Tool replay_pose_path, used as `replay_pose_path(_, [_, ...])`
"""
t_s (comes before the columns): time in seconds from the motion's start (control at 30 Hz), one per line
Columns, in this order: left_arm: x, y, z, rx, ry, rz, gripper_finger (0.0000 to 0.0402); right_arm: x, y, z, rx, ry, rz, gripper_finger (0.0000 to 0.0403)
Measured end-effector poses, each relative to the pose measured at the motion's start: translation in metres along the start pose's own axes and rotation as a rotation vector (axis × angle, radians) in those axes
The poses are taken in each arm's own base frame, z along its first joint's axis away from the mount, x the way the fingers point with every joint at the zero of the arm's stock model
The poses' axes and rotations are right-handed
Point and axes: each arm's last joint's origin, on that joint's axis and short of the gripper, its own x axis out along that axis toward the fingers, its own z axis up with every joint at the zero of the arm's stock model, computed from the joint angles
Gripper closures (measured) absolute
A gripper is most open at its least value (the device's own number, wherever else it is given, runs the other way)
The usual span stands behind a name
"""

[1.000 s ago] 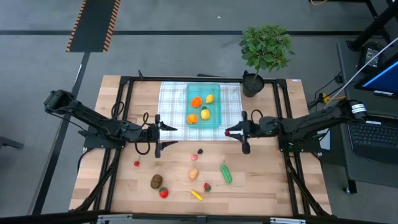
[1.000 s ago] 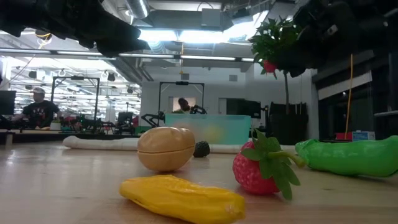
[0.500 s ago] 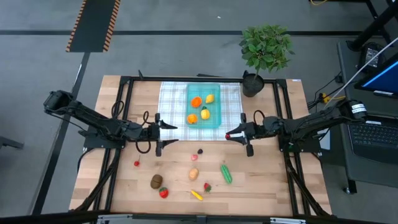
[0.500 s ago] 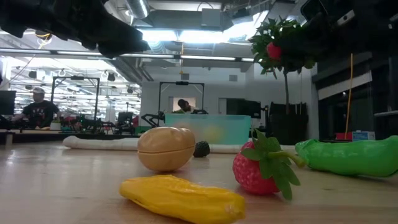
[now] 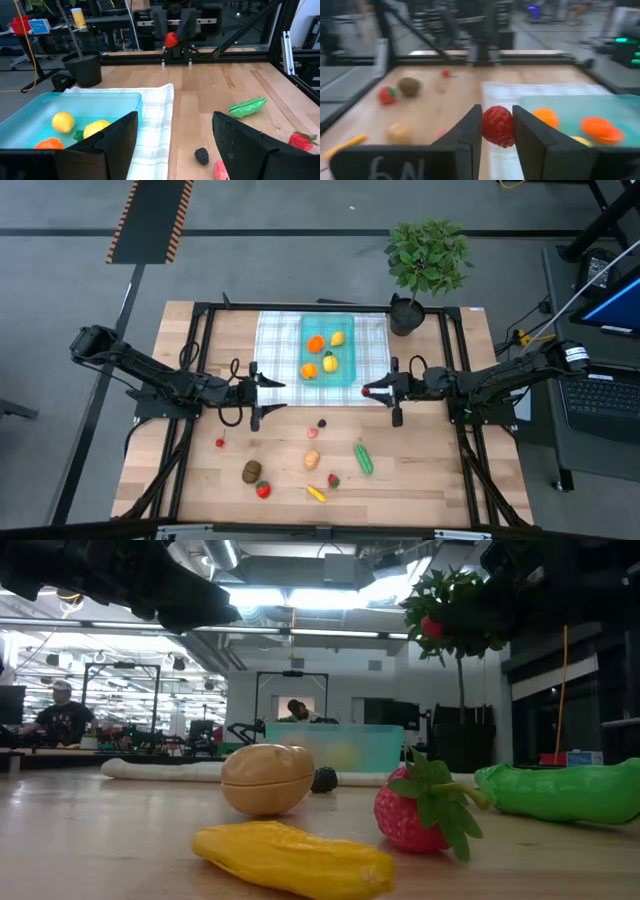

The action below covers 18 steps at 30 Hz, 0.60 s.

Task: Pick and placing Produce into tupperware
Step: Put the red raspberry into the green bin

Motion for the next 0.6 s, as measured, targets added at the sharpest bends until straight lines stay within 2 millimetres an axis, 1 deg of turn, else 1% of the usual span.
replay_pose_path(0.23, [0.0, 0.0, 0.0, 0.0, 0.0, 0.0, 0.0154, -0.001, -0.007, 0.0, 0.003, -0.004, -0.245, 0.0311])
replay_pose_path(0.6, [0.0, 0.0, 0.0, 0.0, 0.0, 0.0, 0.0154, -0.002, -0.013, 0.0, -0.023, 0.003, -0.375, 0.0311])
